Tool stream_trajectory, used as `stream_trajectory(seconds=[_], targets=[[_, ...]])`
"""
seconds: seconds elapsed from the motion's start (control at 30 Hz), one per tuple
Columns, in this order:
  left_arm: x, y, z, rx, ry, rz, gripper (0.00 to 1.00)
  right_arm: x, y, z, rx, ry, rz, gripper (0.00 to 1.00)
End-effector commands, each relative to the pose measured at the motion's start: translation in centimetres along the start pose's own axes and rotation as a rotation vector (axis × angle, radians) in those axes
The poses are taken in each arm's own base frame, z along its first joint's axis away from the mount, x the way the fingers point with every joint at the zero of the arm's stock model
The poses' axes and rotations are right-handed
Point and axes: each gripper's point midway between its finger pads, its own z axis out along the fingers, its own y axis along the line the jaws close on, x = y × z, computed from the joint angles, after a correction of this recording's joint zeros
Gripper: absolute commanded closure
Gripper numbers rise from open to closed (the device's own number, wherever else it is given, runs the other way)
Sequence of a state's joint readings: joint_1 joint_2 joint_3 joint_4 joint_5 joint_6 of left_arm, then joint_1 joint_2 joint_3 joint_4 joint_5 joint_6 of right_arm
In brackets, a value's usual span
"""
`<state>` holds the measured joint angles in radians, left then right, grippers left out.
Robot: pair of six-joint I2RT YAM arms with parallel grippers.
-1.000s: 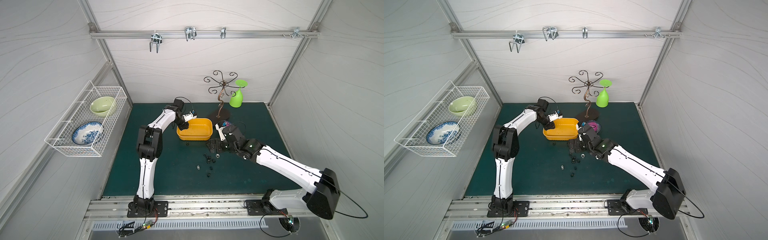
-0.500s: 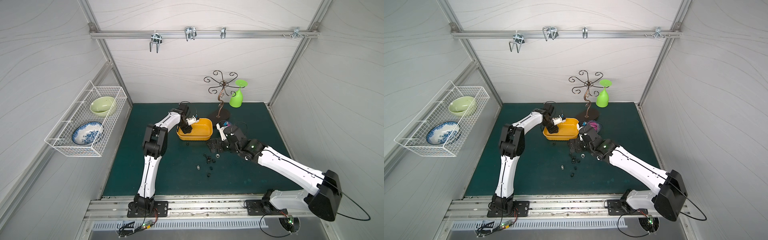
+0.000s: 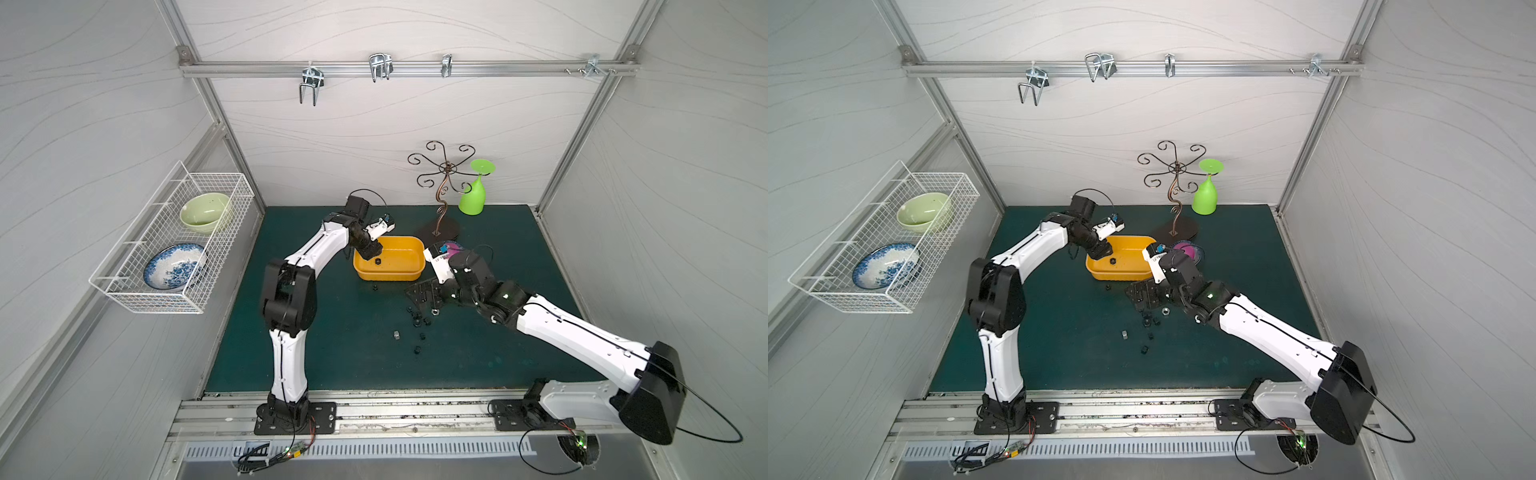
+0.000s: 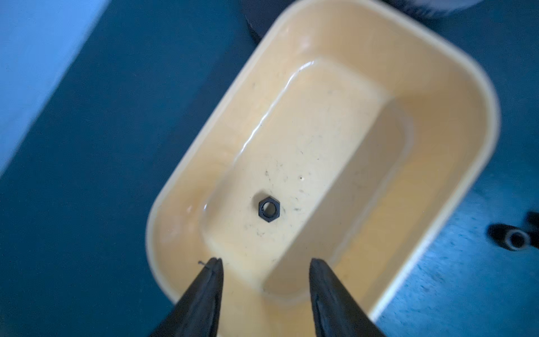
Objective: Put the nuts on the desktop into the storage box
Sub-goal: Place the nut in the storage box, then pick up the nut from the center of the board.
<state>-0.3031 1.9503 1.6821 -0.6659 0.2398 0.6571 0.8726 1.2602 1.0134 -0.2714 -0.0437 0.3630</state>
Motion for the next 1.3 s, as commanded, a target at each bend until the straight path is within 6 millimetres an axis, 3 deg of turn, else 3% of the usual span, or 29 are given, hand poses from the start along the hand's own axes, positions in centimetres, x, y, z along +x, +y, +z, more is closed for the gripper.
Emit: stream_trajectory(seconds=[0.0,0.13,0.2,0.43,0.53,0.57,0.67,0.93,1.03,1.13,1.27], targets=[[-1.9,-0.9,-4.0,-0.016,-0.12,-0.003,0.47,0.0,2.1,1.5,-0.038,-0.028,-0.136,0.01],[-0.5,-2.1,-6.9,0.006,-0.173,-0.062,0.46,0.8,3.3,4.0,0.016,-0.069,-0.284,0.01],[1.1,-1.9,-7.6,0.0,-0.197,-0.109,0.46,1.3,3.6,5.5,0.031,-0.075,-0.338,0.01],[6.1,-1.5,-10.0,0.031,-0.279,-0.282,0.44,3.1,2.3,10.2,0.092,-0.179,-0.405,0.01],[7.6,-1.6,-11.1,-0.01,-0.35,-0.294,0.3,4.5,1.6,12.2,0.069,-0.185,-0.412,0.01],[7.8,-1.7,-11.5,-0.028,-0.378,-0.283,0.05,4.9,1.3,12.8,0.067,-0.179,-0.408,0.01],[9.0,-2.9,-11.5,-0.026,-0.4,-0.261,0.01,6.0,0.8,14.5,0.028,-0.164,-0.405,0.01],[13.4,-7.6,-9.7,0.081,-0.399,-0.09,0.01,6.8,-2.7,18.0,0.107,-0.161,-0.35,0.05],[14.8,-8.7,-9.1,0.101,-0.379,-0.044,0.01,7.4,-3.1,18.9,0.112,-0.168,-0.359,0.09],[15.8,-8.9,-8.4,0.091,-0.356,-0.037,0.01,7.5,-3.9,19.6,0.142,-0.177,-0.342,0.12],[16.3,-8.8,-8.1,0.07,-0.35,-0.04,0.01,6.8,-4.7,21.0,0.166,-0.157,-0.333,0.27]])
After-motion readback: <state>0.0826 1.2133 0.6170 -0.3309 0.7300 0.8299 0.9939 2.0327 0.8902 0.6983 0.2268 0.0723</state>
